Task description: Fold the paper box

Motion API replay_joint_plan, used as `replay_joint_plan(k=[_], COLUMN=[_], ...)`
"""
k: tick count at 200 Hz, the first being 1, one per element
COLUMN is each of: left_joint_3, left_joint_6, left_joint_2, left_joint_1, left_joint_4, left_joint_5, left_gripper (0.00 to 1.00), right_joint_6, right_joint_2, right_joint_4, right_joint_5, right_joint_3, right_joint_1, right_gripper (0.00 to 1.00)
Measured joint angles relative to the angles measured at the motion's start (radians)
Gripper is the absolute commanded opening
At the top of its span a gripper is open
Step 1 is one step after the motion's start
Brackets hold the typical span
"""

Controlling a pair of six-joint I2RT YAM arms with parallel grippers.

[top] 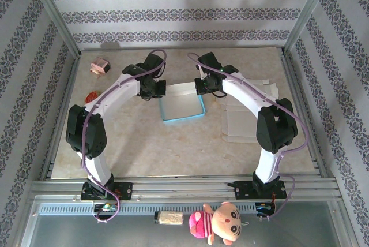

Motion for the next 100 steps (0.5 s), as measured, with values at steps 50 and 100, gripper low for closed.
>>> replay_joint_plan(k=[50,100], left_joint_3=[0.077,0.151], left_joint_6=[-0.004,-0.025], left_joint_2=[0.04,0.083], left_joint_1=[0.037,0.053], left_joint_4=[-0.032,-0.086], left_joint_5=[0.072,0.113], left_gripper=[0.0,0.0], right_joint_6=[0.005,0.029], right_joint_2=[0.013,0.059], right_joint_4=[-0.11,-0.192], right_joint_5=[0.011,0.011], right_joint_3=[0.103,0.179], right_joint_1=[0.0,-0.001], right_gripper=[0.09,0.09])
